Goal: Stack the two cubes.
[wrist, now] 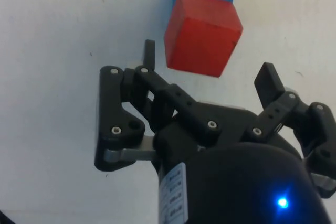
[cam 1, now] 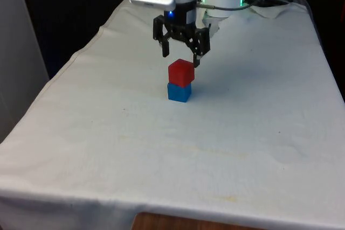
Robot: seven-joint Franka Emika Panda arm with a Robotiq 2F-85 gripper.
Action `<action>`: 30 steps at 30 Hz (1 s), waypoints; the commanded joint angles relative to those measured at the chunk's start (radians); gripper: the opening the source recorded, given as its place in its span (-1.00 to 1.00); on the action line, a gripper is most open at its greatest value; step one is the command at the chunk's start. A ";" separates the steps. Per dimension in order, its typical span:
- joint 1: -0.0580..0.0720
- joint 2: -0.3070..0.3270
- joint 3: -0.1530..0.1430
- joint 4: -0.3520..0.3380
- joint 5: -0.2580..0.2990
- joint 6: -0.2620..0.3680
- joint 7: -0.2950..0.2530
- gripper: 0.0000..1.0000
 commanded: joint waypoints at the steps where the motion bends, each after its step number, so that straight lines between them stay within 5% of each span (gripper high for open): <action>1: 0.002 -0.014 -0.003 -0.003 -0.006 -0.011 0.003 1.00; 30: 0.018 -0.186 0.032 0.011 -0.102 -0.161 -0.034 1.00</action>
